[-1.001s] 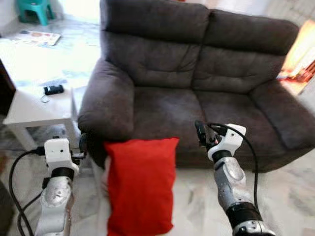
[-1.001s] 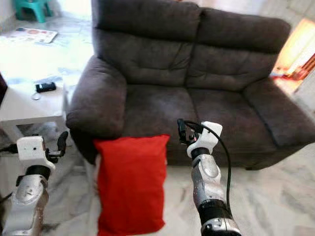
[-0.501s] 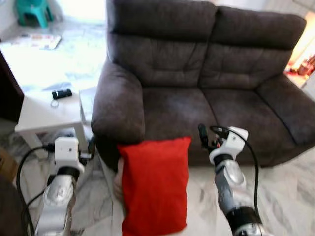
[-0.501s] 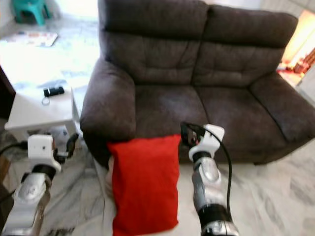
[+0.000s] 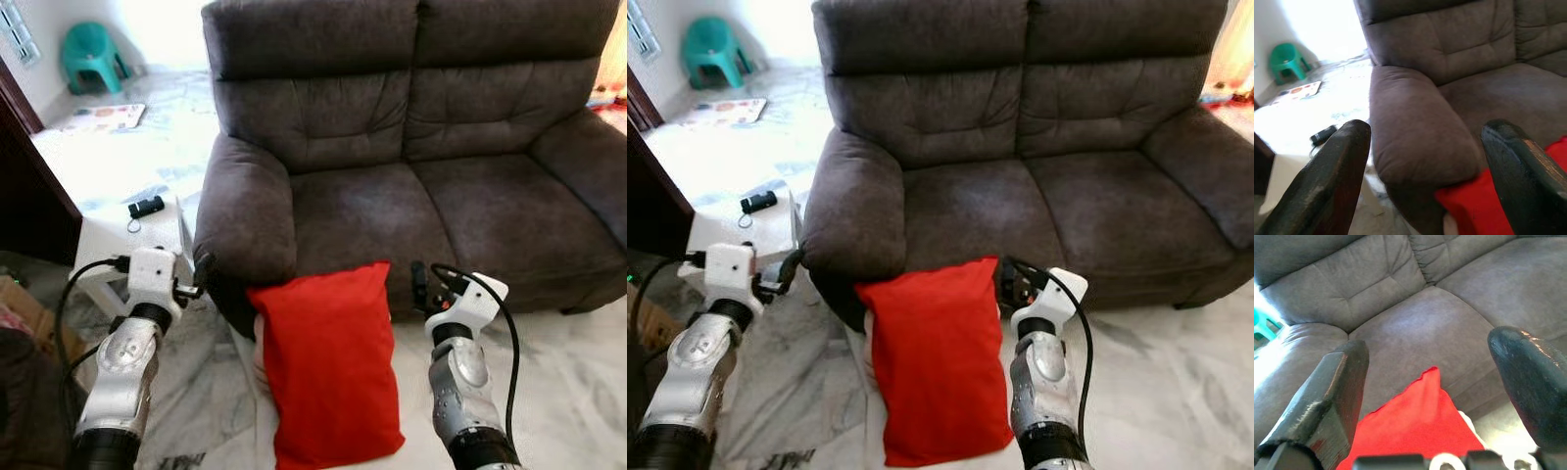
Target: Move the pillow to the sofa from floor
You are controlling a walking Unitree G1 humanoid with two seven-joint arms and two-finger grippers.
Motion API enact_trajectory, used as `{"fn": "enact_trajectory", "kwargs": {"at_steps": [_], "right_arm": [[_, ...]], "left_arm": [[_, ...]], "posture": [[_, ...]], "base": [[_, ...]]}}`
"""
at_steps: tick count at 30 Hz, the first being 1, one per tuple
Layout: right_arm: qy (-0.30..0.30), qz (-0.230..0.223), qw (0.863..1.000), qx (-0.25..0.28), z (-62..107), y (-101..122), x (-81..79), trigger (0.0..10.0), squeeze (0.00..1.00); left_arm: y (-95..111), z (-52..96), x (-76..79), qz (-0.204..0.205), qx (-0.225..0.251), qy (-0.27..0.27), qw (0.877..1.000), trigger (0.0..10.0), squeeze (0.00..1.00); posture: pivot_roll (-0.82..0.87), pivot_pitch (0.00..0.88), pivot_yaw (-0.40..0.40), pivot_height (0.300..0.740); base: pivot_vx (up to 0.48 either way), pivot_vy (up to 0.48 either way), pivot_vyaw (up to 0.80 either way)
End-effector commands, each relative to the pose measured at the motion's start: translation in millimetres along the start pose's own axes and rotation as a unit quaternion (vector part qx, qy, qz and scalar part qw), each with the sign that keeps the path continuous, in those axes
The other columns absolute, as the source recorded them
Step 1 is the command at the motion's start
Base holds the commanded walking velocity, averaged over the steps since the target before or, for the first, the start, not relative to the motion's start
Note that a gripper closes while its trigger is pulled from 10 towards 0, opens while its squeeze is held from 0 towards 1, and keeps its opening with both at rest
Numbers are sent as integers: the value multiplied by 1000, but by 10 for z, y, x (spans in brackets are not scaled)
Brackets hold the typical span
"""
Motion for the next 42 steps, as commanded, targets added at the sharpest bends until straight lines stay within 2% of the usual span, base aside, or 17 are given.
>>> {"fn": "enact_trajectory", "kwargs": {"at_steps": [1, 4, 8, 13, 19, 42], "right_arm": [[-5, 12, 1000, 17, 0, 72, 37, 10000, 0], [-8, 17, 1000, 22, 16, 104, 98, 10000, 0], [-12, 29, 999, 20, 52, 96, 184, 10000, 0], [-10, 32, 999, 24, 51, 137, 190, 10000, 0], [1, 35, 999, 21, 15, 164, 149, 10000, 0], [21, 36, 999, 13, -29, 171, 56, 10000, 0]], "left_arm": [[-36, -40, 59, 11, -4, -9, 1000, 10000, 0], [-36, -66, 80, 19, -2, -6, 1000, 10000, 0], [-119, -22, 98, 32, -8, 5, 999, 10000, 0], [-175, 30, 134, 38, -11, 6, 999, 10000, 0], [-210, 57, 93, 40, -9, 19, 999, 10000, 0], [-179, 43, 51, 35, 2, 29, 999, 10000, 0]], "posture": [[47, 0, 87, 740], [44, 0, 77, 740], [38, 0, 49, 740], [47, 0, 24, 740], [67, 0, 5, 740], [92, 0, -11, 740]], "base": [[0, 0, 0], [0, 0, 0], [0, 0, 0], [0, 103, 0], [0, 403, 0], [0, 347, -778]]}}
Point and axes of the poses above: a point about 5 cm out from each wrist's last joint towards the gripper, its own z axis pointing back from the gripper into the wrist, its own y axis along the axis of the wrist's last joint, x = y × z, the point moved 3 cm from there along -z, pointing out of the wrist towards the gripper, and after that the axes turned 2 degrees about z, right-handed, at the moved point
